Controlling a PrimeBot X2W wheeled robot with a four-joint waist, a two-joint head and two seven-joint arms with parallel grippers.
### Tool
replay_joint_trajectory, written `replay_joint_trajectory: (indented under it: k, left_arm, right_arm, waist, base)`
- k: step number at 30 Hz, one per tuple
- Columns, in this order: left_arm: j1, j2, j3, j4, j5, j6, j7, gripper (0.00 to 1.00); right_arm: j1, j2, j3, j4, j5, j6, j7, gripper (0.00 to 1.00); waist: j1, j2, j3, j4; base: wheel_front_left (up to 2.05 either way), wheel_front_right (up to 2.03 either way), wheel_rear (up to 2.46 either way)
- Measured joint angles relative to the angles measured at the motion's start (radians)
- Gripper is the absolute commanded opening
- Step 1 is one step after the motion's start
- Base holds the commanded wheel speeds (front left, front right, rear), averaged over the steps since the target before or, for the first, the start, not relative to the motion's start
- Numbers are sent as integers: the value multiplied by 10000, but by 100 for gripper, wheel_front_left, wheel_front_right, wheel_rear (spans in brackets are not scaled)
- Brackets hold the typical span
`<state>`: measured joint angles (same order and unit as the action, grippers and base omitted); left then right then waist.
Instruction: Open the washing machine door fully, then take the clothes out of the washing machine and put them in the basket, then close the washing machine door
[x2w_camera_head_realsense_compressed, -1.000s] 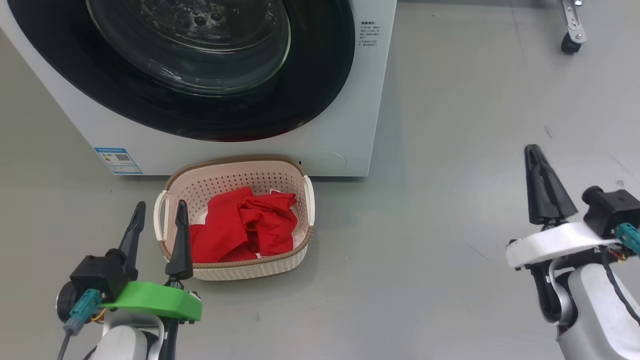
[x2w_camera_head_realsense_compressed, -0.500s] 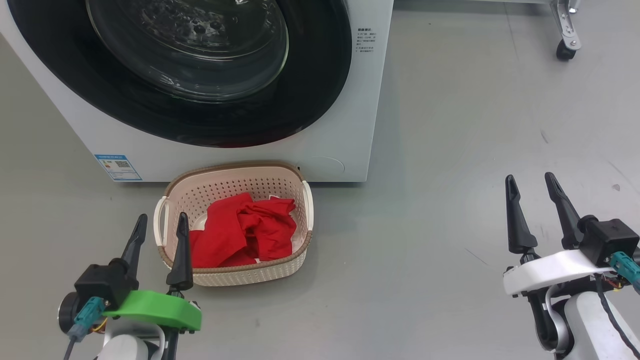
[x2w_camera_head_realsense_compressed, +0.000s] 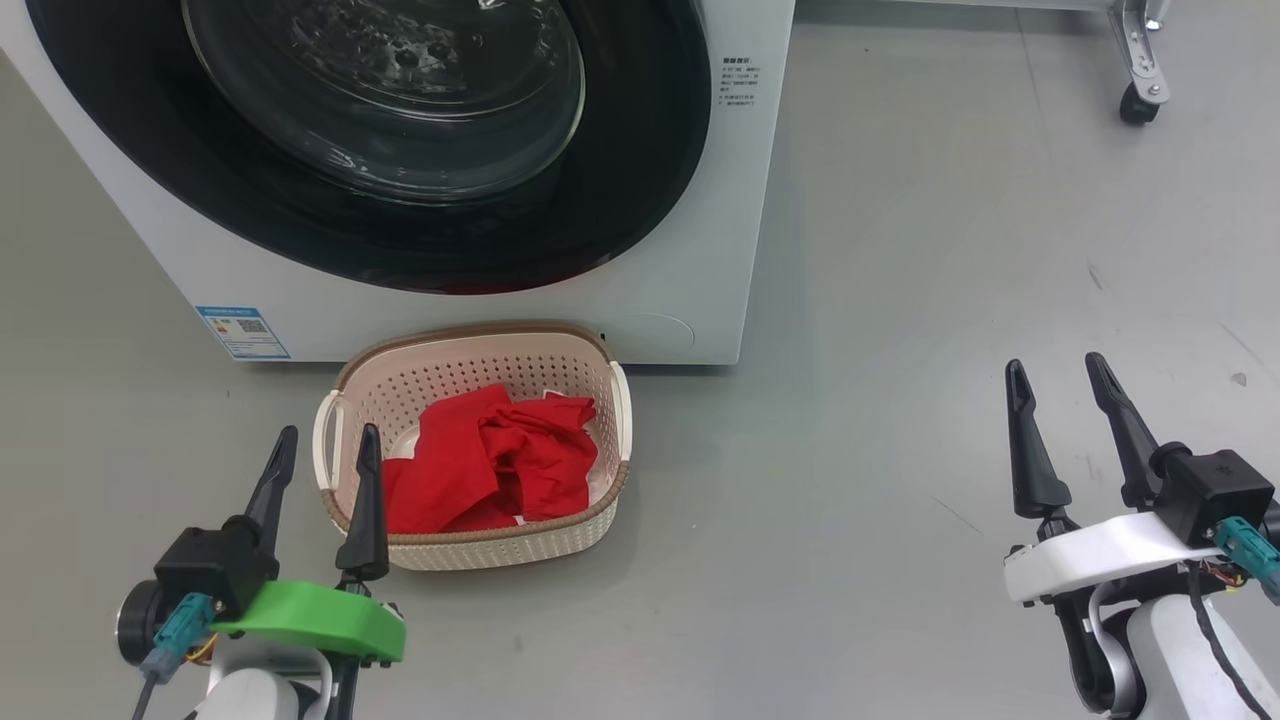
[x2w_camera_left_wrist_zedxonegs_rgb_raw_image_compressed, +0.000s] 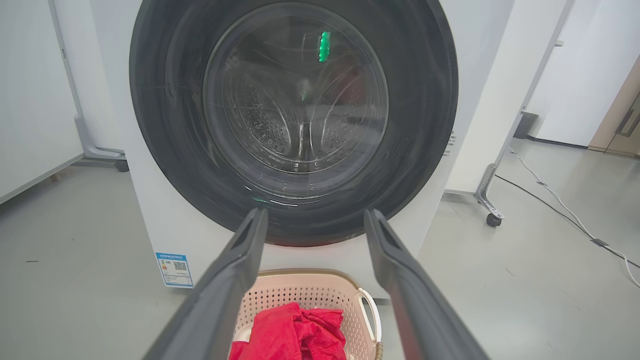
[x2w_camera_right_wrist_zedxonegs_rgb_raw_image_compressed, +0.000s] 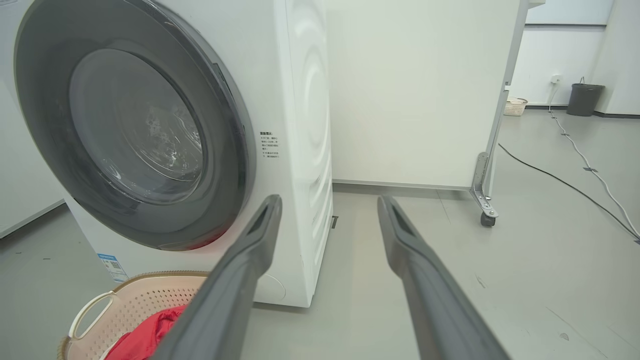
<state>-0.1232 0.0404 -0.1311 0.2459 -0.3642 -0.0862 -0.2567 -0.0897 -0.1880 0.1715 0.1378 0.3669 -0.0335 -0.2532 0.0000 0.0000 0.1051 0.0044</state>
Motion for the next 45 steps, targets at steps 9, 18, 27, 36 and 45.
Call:
replay_joint_trajectory:
  k: [9,18,27,36,45]
  left_arm:
    - [4,-12,150,36,-58,2,0,100]
    - [12,-19,-38,274,-245,-29,0,100]
    - [14,-19,-173,368,-405,-69,0,100]
    - [14,-19,-282,282,-932,-163,0,100]
    - [14,-19,-288,163,-1039,-236,0,100]
  right_arm:
    - [125,81,-138,-100,-81,58,0,100]
    - [170,155,-297,-138,-155,148,0,100]
    - [176,249,-370,-144,-253,226,0,100]
    - [190,313,-458,-144,-366,290,0,100]
    - [214,397,-537,-146,-456,359,0,100]
  waist:
    - [0,0,43,51]
    - [0,0,61,104]
    - [0,0,37,125]
    - [0,0,20,130]
    - [0,0,32,140]
  base:
    - [0,0,0]
    - [0,0,0]
    - [0,0,0]
    - [0,0,0]
    - [0,0,0]
